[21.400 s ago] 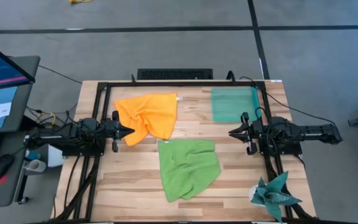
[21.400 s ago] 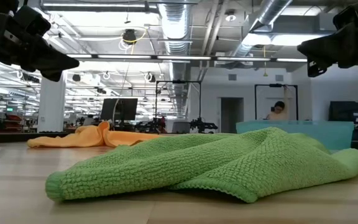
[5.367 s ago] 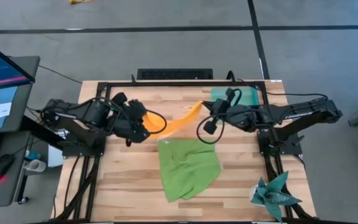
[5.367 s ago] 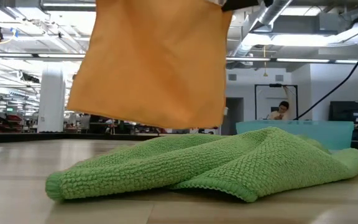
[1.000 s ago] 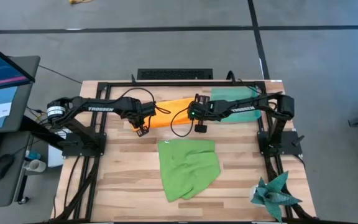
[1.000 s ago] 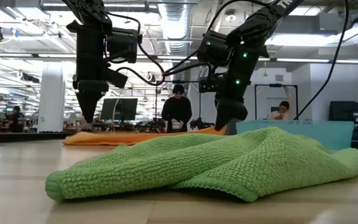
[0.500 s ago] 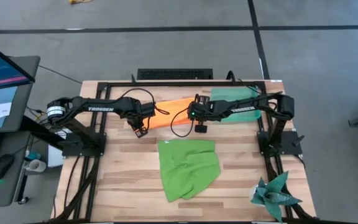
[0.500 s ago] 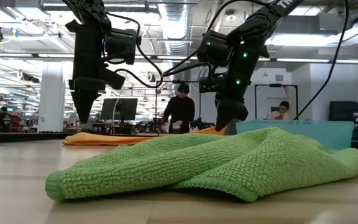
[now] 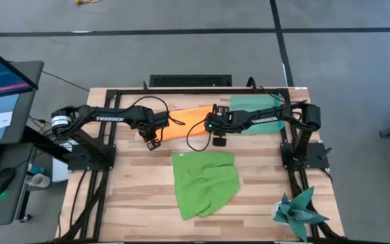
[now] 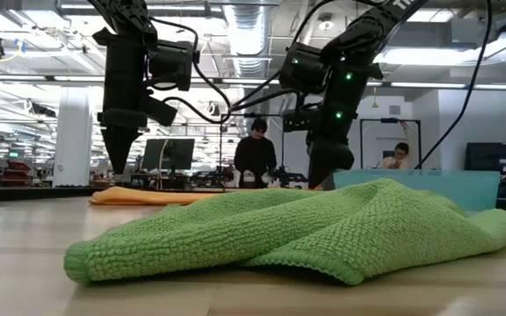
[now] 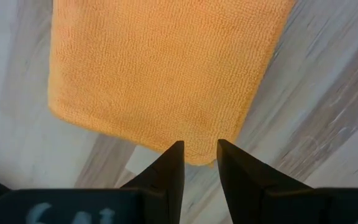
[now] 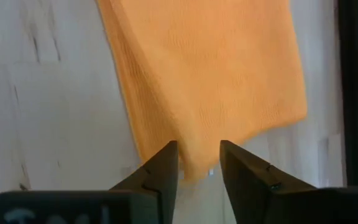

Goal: Roll microfiber towels into tight, uniform cylinder then place into a basket
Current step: Fold the orange towel

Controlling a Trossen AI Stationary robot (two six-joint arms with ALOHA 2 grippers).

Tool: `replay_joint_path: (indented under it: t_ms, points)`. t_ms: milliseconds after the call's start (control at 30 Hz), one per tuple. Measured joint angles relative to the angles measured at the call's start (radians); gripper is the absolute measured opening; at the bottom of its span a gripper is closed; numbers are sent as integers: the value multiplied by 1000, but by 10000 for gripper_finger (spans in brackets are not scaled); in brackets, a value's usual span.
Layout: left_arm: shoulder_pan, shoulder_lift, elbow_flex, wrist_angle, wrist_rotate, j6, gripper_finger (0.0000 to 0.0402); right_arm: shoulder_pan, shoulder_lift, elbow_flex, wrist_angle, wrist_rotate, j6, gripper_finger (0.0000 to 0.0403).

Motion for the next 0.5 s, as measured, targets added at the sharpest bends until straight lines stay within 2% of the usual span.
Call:
replay_joint_path:
  t_ms: [300,500]
  points:
    - [0,0,0,60,-1,23,88,2,-11,0,-147,-1,128,146]
    - [0,0,0,143,-4,112,88,22,-106,0,-195,0,131,122]
